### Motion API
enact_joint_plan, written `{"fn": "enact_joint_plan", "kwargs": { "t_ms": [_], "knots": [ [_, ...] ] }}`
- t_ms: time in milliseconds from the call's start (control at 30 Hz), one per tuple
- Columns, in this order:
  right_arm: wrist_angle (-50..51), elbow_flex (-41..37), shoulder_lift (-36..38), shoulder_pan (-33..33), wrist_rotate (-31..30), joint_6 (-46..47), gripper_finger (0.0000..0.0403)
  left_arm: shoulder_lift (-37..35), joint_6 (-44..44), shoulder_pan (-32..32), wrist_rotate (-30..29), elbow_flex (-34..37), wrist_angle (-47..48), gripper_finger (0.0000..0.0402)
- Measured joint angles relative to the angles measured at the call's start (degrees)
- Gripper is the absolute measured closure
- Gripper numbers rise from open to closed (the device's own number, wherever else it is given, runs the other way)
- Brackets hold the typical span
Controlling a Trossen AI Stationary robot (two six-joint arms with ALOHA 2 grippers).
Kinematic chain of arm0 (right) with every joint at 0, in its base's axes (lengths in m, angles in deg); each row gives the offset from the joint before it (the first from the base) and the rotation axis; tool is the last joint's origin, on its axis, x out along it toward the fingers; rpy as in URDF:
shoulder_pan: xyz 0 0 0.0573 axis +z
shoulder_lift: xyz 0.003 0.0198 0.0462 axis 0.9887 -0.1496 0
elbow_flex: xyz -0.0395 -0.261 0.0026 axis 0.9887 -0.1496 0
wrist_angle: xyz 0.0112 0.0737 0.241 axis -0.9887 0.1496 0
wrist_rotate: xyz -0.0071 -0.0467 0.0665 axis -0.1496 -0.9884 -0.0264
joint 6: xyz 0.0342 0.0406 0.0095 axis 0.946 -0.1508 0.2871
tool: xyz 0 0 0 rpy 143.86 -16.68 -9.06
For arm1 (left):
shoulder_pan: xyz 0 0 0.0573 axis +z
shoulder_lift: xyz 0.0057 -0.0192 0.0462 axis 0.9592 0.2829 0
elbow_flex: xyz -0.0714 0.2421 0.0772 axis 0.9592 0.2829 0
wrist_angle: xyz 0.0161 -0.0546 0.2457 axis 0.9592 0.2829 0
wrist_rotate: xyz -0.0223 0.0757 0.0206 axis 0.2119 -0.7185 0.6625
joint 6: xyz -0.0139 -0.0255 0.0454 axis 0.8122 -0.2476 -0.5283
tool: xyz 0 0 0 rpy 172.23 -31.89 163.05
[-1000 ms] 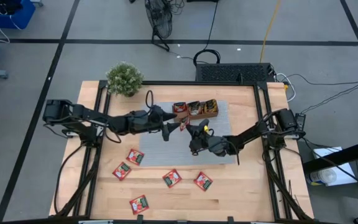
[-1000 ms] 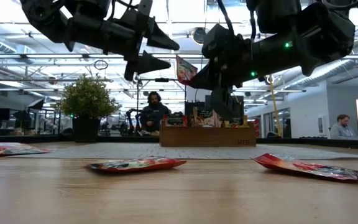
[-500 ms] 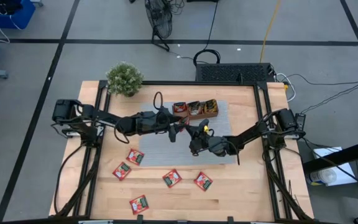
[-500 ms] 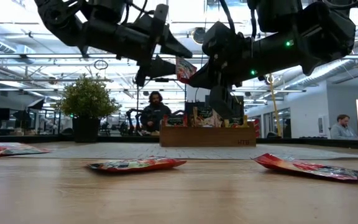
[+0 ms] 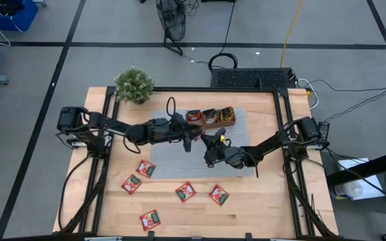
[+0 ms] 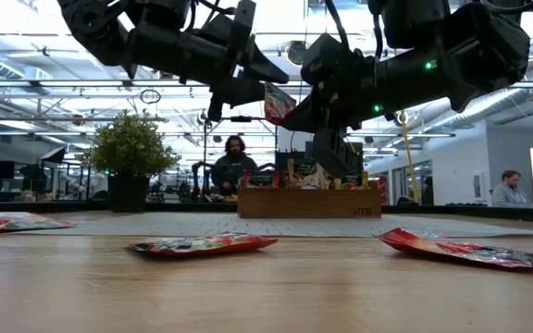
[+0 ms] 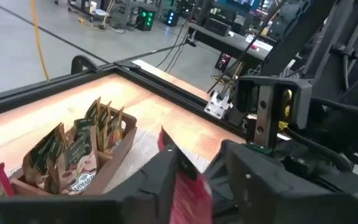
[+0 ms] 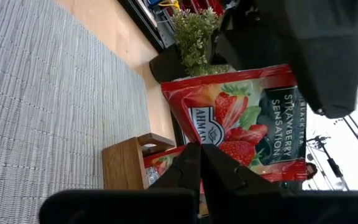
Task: Pick & Place Tea
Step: Put the red tea bag into the left section of the wooden organizer
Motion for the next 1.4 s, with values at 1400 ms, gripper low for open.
{"fn": "enact_joint_plan", "kwargs": {
  "t_ms": [1400],
  "knots": [
    [6.36, -0.02, 2.05, 4.39, 0.15, 16.20, 0.0402, 13.49, -41.18, 23.26, 27.14, 0.09, -7.52, 0.0400]
  ]
}}
